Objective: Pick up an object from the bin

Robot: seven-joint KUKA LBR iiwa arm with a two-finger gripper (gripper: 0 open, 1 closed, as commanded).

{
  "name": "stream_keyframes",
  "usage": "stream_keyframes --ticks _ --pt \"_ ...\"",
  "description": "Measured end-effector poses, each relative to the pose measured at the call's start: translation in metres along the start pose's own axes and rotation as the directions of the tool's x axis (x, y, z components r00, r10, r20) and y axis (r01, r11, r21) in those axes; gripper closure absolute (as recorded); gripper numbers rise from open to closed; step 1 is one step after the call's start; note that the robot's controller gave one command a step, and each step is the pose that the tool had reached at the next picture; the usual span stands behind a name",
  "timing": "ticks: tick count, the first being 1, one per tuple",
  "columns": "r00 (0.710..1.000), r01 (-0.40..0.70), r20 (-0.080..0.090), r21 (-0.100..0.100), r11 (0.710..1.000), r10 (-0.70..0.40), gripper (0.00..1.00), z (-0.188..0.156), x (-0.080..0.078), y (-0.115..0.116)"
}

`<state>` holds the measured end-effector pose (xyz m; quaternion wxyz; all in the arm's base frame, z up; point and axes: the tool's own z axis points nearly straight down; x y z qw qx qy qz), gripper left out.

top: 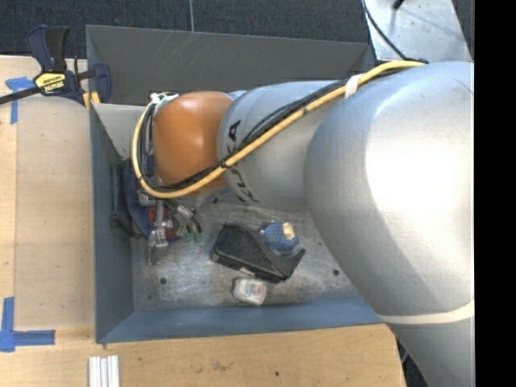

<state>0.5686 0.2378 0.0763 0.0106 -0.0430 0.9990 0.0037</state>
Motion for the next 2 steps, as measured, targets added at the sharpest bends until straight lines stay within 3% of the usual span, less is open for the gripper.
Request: stream_keyframes --ticks 1,2 --pt "1.000 -0.004 0.014 -0.006 1.000 0.004 1.00 -0.007 -0.004 0.001" --pt "0.977 0.211 -0.010 0.002 0.977 -0.211 1.00 -0.169 -0.008 -0.016"
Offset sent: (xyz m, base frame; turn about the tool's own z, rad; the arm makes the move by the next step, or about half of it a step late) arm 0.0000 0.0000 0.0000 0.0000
